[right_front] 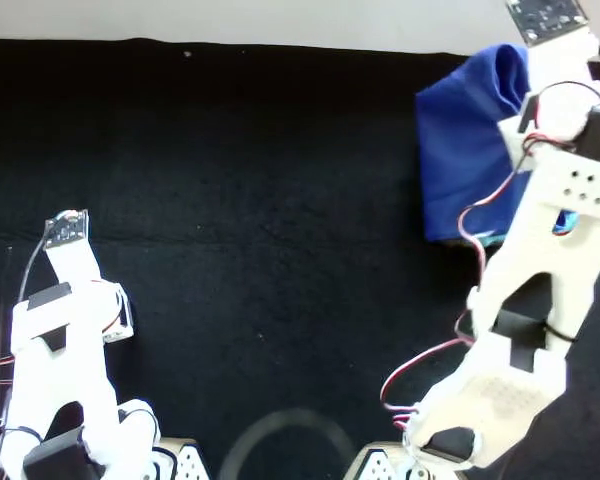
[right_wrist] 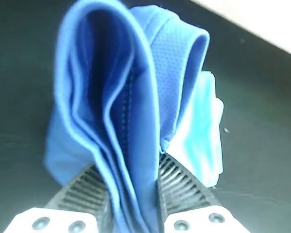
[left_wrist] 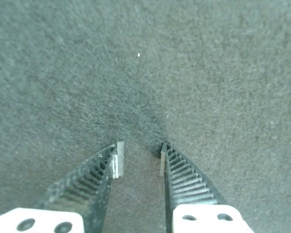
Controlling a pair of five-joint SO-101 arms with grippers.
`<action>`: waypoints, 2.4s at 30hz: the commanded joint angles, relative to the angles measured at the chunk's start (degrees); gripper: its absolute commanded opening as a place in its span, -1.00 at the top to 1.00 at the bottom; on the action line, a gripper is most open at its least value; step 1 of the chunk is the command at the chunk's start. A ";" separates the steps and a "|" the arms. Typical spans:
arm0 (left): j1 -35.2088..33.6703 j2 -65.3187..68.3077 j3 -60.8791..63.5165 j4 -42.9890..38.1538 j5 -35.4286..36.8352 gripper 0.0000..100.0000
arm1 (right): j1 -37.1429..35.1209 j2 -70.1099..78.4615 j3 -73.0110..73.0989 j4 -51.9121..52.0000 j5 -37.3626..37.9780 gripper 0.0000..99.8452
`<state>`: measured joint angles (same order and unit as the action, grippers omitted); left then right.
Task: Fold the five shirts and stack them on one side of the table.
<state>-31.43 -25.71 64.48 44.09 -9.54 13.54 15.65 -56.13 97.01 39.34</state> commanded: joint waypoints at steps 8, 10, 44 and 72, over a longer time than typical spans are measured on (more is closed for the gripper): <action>0.92 -0.48 0.22 -1.23 -0.35 0.72 | 7.78 12.62 -0.66 -16.84 4.48 0.99; 0.92 -0.48 0.22 -1.23 -0.35 0.72 | 8.31 14.55 -0.66 -18.68 4.48 0.99; 0.92 -0.48 0.31 -1.23 -0.35 0.72 | 4.88 21.93 -9.19 -28.00 -12.75 0.95; 0.92 -0.92 1.45 -2.73 -0.35 0.72 | 13.49 32.48 -14.55 -38.81 -20.84 0.64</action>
<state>-31.43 -26.24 65.80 42.68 -9.54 26.99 52.75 -63.43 53.67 23.96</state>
